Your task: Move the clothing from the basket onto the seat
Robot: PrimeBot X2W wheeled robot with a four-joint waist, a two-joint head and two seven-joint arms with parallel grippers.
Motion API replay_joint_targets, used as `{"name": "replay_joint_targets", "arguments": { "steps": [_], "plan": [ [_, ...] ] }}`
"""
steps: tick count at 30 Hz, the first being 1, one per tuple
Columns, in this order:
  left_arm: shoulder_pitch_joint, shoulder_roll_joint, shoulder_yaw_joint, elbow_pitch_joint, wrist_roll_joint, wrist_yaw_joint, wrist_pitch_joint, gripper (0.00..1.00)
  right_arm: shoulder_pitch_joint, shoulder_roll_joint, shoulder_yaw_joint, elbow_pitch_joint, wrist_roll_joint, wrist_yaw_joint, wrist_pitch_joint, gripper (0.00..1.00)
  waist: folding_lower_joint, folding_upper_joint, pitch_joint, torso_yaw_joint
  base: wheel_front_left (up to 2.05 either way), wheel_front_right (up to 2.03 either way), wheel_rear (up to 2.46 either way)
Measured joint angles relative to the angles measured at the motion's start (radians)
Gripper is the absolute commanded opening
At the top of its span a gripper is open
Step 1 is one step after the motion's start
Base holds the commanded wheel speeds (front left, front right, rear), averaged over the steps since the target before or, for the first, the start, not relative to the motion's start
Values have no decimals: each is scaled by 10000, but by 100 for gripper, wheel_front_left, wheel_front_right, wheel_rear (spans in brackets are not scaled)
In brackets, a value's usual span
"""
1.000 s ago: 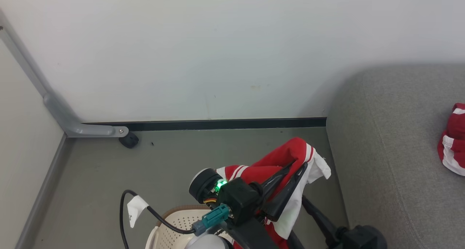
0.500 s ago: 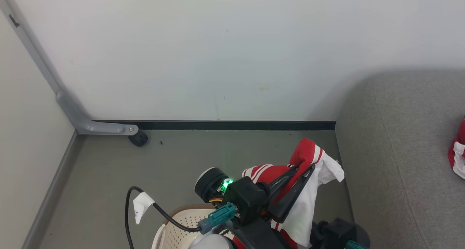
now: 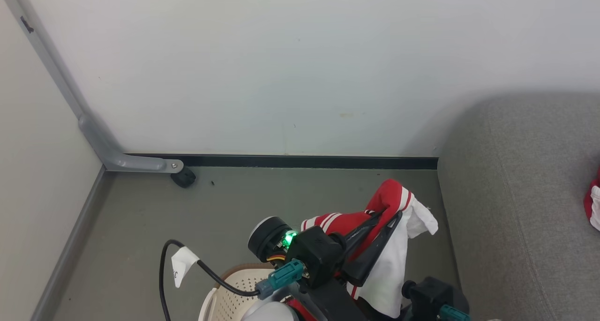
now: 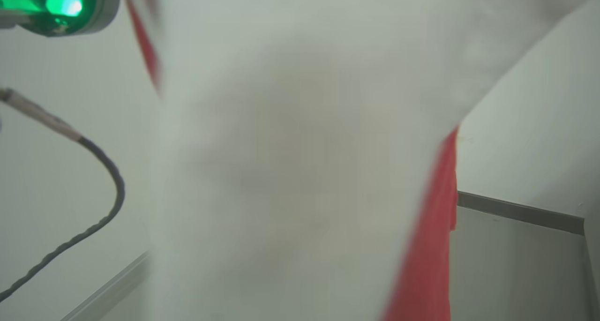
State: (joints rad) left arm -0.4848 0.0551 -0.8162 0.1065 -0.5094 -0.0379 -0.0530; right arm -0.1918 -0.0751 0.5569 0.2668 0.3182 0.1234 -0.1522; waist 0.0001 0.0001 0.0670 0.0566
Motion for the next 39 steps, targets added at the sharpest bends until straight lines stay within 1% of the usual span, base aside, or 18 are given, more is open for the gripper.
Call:
{"name": "replay_joint_targets", "arguments": {
  "steps": [4, 5, 6, 7, 8, 12, 24, 30, 35, 39],
  "plan": [
    [14, 94, 46, -36, -63, 27, 136, 0, -112, -52, 46, -2, 10, 0, -52, 0, 0, 0, 29, -25, 0, 0, 0],
    [16, 128, 77, -31, -115, 29, 173, 27, -151, -69, 56, 4, 13, 0, -77, 0, 0, 0, 28, -45, 0, 0, 0],
    [29, 171, 94, -40, -198, 42, 174, 27, -220, -86, 59, 0, 13, 0, -82, 0, 0, 0, 26, -70, 0, 0, 0],
    [47, 211, 117, -31, -263, 82, 178, 81, -286, -104, 48, -4, 13, 0, -98, 0, 0, 0, 24, -98, 0, 0, 0],
    [69, 263, 146, -21, -288, 115, 232, 100, -335, -125, 33, -2, 15, 0, -140, 0, 0, 0, 20, -128, 0, 0, 0],
    [335, 541, 330, 29, -320, 221, 267, 100, -499, -301, -138, 23, 35, 0, -182, 0, 0, 0, -9, -277, 0, 0, 0],
    [1261, 1356, 970, 167, -351, 957, 259, 100, -700, -715, -888, 198, 174, -19, -453, 0, -1, 0, -115, -841, 0, 0, 0],
    [1819, 1684, 1260, 178, -259, 1256, 146, 100, -704, -805, -1168, 213, 174, -194, -531, 0, 0, -1, -86, -1157, 0, 0, 0],
    [2235, 1914, 1570, 171, -244, 1363, -117, 100, -832, -886, -1348, 209, 174, -297, -617, 0, 0, 0, -16, -1494, 0, 0, 0],
    [2548, 1956, 1668, 111, -224, 1436, -228, 100, -863, -949, -1580, 115, 176, -451, -694, 0, 0, 0, 48, -1811, 0, 0, 0]
  ]
}}
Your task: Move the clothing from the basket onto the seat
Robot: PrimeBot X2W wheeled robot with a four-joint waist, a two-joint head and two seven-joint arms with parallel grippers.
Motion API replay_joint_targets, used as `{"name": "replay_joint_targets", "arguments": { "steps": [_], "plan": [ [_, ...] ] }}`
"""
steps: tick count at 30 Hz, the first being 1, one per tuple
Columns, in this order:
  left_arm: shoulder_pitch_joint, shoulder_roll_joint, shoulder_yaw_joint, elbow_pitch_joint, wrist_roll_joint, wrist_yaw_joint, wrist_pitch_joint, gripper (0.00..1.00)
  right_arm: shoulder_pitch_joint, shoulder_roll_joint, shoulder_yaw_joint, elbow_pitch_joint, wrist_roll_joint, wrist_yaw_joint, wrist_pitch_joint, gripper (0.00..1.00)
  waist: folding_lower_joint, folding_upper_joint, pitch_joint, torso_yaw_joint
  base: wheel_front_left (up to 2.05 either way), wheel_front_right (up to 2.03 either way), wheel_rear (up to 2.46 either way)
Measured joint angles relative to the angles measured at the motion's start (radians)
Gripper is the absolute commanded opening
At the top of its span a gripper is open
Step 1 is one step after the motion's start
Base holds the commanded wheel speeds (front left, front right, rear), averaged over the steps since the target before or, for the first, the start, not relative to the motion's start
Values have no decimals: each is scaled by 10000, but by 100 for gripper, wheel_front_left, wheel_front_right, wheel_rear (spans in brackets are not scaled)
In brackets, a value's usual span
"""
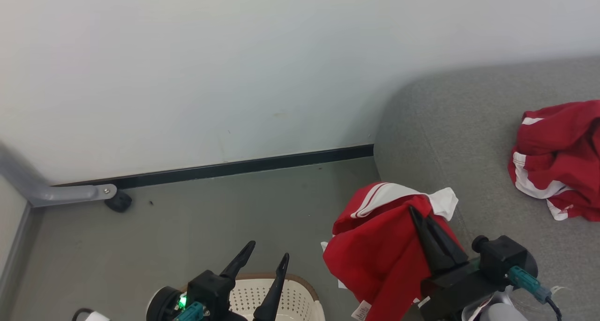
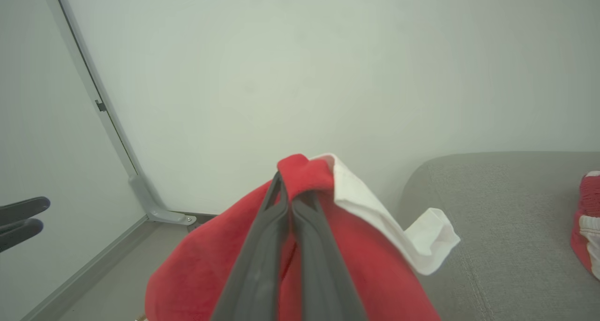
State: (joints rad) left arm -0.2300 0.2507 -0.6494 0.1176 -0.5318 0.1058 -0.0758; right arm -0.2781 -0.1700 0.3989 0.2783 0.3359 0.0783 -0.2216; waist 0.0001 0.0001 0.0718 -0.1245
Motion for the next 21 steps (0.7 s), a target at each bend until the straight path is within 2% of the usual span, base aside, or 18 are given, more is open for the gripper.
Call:
{"name": "replay_joint_targets", "arguments": {
  "steps": [7, 21],
  "plan": [
    [174, -2, 4, -322, 251, 84, -100, 100, 2, -198, -408, -186, 46, -261, -86, 0, 0, 0, 195, -613, 0, 0, 0],
    [326, 113, -10, -945, 679, 90, -46, 100, -73, -282, -1120, -616, 247, -575, -180, 0, -1, 0, 914, -2090, 0, 0, 0]
  ]
}}
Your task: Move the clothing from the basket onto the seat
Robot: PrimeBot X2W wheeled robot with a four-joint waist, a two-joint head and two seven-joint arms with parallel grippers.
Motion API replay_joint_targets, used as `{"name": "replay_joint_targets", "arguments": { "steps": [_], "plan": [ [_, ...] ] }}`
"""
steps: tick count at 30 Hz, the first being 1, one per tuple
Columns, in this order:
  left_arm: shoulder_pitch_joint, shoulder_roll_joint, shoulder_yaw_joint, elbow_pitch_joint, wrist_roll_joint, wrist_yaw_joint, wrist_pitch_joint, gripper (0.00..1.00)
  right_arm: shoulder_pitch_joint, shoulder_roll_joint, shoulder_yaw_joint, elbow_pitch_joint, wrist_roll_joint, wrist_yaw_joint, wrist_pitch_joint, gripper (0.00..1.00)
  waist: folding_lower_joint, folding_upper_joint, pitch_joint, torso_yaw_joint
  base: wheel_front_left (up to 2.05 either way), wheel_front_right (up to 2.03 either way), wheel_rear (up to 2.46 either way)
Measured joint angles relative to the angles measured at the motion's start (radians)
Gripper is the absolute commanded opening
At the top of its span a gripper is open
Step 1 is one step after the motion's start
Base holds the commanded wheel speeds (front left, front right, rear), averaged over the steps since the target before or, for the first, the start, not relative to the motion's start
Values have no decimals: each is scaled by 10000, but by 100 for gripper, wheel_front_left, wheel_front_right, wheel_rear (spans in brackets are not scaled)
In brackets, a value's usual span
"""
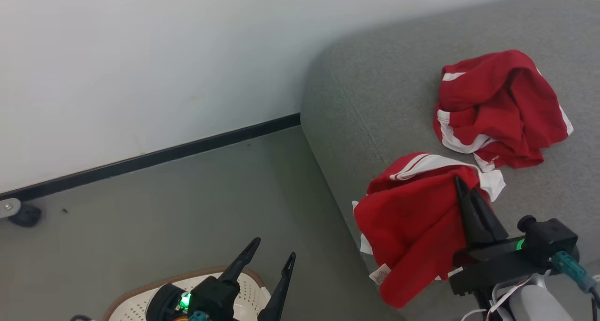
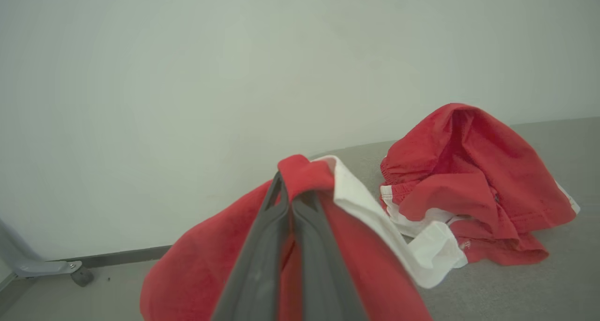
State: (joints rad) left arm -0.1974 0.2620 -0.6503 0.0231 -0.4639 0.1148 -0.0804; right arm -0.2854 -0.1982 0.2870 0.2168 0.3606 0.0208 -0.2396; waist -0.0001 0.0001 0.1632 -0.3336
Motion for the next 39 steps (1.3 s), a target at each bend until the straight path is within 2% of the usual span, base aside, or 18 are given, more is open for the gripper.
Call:
{"name": "replay_joint_targets", "arguments": {
  "steps": [7, 10, 16, 23, 39],
  "plan": [
    [-226, 184, 29, -127, 343, 8, 188, 100, -570, -288, -702, -138, 102, -138, -27, 0, 0, 1, 555, -606, 0, 0, 0],
    [-419, 205, 15, -263, 447, 8, 351, 100, -1237, -700, -1321, -173, 176, -221, -86, 0, 1, 1, 956, -863, 0, 0, 0],
    [-630, 215, -31, -401, 533, 8, 543, 100, -2130, -1016, -1810, -205, 194, -224, -94, 0, 1, 1, 1354, -947, 0, 0, 0],
    [-965, 217, -102, -656, 617, 10, 763, 100, -3875, -1467, -2399, -6, 349, -222, -98, 0, 2, 1, 1904, -842, 0, 0, 0],
    [-1897, 215, -307, -1294, 1080, -15, 1191, 100, -6394, -2708, -3952, 1916, 974, -219, -171, 0, 2, 1, 3401, -105, 0, 0, 0]
  ]
}}
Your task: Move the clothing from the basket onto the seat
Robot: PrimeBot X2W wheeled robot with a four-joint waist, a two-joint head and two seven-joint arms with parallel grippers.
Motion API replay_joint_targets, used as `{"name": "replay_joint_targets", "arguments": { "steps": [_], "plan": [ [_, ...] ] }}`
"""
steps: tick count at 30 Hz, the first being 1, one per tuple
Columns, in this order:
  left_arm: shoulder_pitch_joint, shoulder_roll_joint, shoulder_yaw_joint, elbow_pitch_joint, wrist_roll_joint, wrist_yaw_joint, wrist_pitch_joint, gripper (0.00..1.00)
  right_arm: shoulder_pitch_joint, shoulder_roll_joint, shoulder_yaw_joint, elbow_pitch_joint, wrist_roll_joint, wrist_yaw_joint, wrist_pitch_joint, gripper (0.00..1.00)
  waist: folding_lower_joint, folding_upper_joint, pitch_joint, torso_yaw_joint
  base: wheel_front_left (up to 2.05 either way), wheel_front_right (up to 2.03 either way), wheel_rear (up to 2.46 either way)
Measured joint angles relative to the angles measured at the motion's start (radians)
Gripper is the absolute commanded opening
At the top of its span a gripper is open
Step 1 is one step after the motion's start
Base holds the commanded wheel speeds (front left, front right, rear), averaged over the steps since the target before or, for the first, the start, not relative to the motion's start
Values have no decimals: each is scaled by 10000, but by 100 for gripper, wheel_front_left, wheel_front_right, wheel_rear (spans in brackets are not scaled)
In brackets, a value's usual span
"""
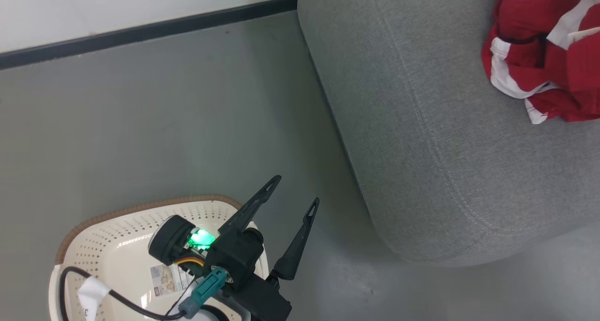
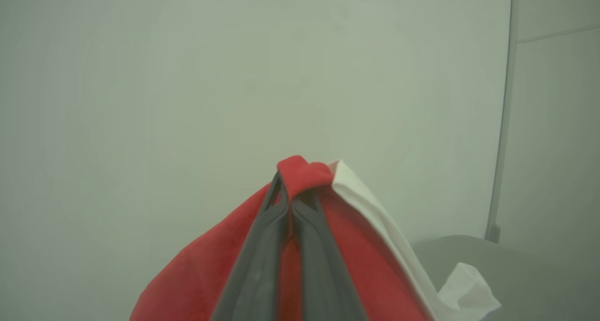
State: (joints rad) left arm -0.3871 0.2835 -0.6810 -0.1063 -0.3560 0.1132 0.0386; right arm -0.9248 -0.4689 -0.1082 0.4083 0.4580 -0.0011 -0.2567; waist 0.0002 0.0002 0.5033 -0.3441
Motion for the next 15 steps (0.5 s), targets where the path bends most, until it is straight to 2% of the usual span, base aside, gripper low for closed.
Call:
{"name": "replay_joint_targets", "arguments": {
  "steps": [15],
  "plan": [
    [-663, 50, -35, -244, 198, -167, 211, 100, -347, -71, -466, 2376, 462, 84, 0, 0, 0, -1, 1552, 820, 0, 0, 0]
  ]
}}
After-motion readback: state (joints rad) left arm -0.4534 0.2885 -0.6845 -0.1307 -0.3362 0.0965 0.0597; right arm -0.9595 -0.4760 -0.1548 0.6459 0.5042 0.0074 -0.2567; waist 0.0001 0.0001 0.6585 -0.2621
